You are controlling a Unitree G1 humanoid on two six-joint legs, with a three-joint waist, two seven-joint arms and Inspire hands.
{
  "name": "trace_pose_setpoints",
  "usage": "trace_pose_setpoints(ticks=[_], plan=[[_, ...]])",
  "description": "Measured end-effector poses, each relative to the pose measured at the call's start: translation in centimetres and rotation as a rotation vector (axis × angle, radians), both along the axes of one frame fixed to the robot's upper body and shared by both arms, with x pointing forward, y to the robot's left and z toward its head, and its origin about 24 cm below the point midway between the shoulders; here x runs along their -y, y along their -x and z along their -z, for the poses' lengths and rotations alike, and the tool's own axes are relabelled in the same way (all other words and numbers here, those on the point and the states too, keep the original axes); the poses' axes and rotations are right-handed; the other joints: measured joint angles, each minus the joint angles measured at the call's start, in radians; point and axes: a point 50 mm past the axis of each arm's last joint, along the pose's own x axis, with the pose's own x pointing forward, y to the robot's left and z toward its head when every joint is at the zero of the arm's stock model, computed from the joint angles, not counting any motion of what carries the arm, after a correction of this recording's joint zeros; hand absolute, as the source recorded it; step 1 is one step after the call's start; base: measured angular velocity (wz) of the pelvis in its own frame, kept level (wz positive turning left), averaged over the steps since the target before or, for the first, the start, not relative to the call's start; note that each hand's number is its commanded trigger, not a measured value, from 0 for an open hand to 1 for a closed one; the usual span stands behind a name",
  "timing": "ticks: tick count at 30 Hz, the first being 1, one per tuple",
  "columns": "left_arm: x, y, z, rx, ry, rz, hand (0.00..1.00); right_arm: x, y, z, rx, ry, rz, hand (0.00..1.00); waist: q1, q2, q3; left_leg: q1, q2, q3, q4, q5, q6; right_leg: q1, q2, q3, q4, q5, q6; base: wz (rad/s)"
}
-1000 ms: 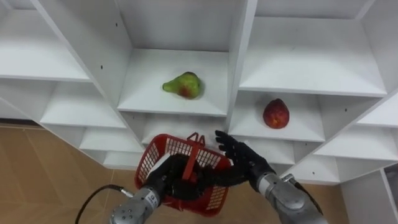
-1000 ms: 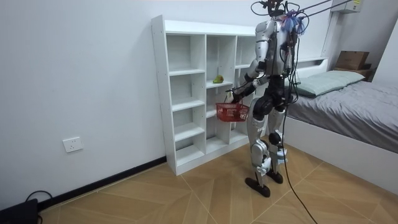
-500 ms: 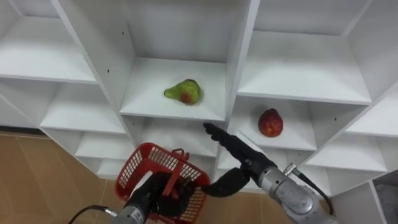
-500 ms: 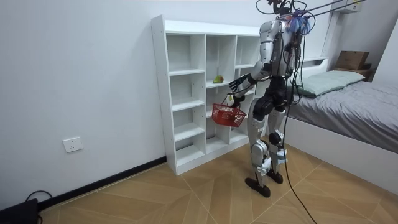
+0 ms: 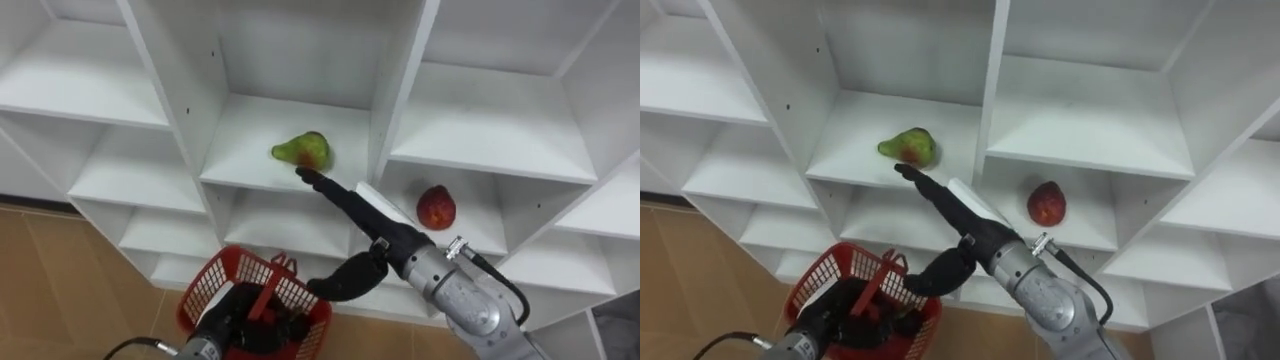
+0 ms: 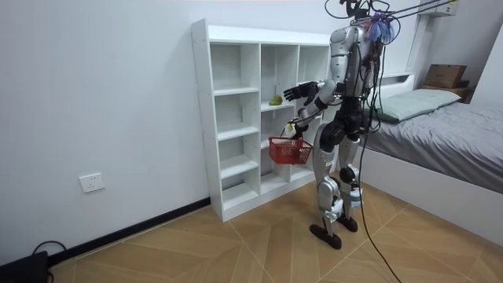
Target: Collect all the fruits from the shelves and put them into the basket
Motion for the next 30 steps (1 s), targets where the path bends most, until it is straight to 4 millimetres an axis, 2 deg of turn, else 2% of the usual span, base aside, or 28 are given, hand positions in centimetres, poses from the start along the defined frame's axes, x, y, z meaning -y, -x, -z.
trace_pose_setpoints(ticks=[2, 4, 9, 13, 17, 19, 23, 28, 30], plan=[[-0.2, 0.0, 0.0, 0.002, -0.003, -0.011, 1.0, -0.1, -0.1, -0.3, 0.014, 0.0, -0.002, 0.0, 0.006, -0.007, 0.0042, -0.006, -0.001, -0.004, 0.001, 0.0, 0.0, -0.003, 0.001, -0.001, 0.0, 0.0, 0.0, 0.09], [-0.4, 0.0, 0.0, 0.001, -0.005, -0.018, 1.0, -0.3, -0.2, -0.7, 0.037, 0.01, -0.011, 0.0, 0.009, -0.009, 0.0041, -0.011, -0.002, -0.008, 0.001, 0.0, 0.0, -0.003, 0.003, -0.008, 0.0, 0.0, 0.0, 0.08], [-1.1, -0.2, -0.1, 0.008, -0.036, -0.031, 1.0, -1.0, -0.6, -2.7, 0.129, 0.0, -0.04, 0.0, 0.023, -0.014, 0.0016, -0.01, -0.001, -0.011, 0.0, 0.001, -0.001, -0.002, 0.002, -0.013, 0.0, 0.0, 0.0, 0.01], [-1.0, -0.2, -0.1, 0.009, -0.034, -0.04, 1.0, -1.1, -1.1, -3.4, 0.167, 0.014, -0.044, 0.0, 0.031, -0.022, -0.0022, -0.006, -0.001, -0.015, 0.003, 0.001, -0.001, 0.001, -0.002, -0.014, 0.0, 0.0, 0.0, 0.03], [-1.4, -0.3, -0.2, 0.011, -0.04, -0.061, 1.0, -1.2, -1.5, -3.7, 0.198, 0.048, -0.044, 0.0, 0.036, -0.041, -0.0013, -0.01, -0.001, -0.017, 0.008, 0.001, -0.002, 0.002, -0.003, -0.026, 0.0, 0.0, 0.0, 0.02], [-1.7, -0.3, -0.3, 0.013, -0.041, -0.072, 1.0, -1.2, -1.7, -4.0, 0.211, 0.052, -0.038, 0.0, 0.037, -0.05, 0.0021, -0.013, -0.001, -0.018, 0.009, 0.001, -0.002, 0.002, -0.003, -0.028, 0.0, 0.0, 0.0, 0.0], [-1.9, -0.5, -0.4, 0.021, -0.042, -0.083, 1.0, -1.0, -2.6, -5.1, 0.26, 0.041, -0.012, 0.0, 0.038, -0.066, 0.0018, -0.019, -0.002, -0.027, 0.009, 0.001, -0.002, 0.001, -0.001, -0.035, 0.002, 0.0, 0.0, 0.05], [-1.8, -0.7, -0.5, 0.025, -0.048, -0.06, 1.0, -0.3, -3.4, -6.2, 0.323, 0.028, 0.043, 0.0, 0.057, -0.083, 0.0013, -0.026, -0.002, -0.045, 0.018, 0.001, -0.002, -0.001, -0.004, -0.046, 0.002, 0.0, 0.0, 0.11], [-2.0, -0.7, -0.5, 0.025, -0.06, -0.051, 1.0, -0.2, -3.6, -6.3, 0.33, 0.012, 0.063, 0.0, 0.064, -0.09, 0.006, -0.03, -0.002, -0.052, 0.023, 0.001, -0.003, 0.0, -0.004, -0.051, 0.002, 0.0, 0.0, 0.11]])
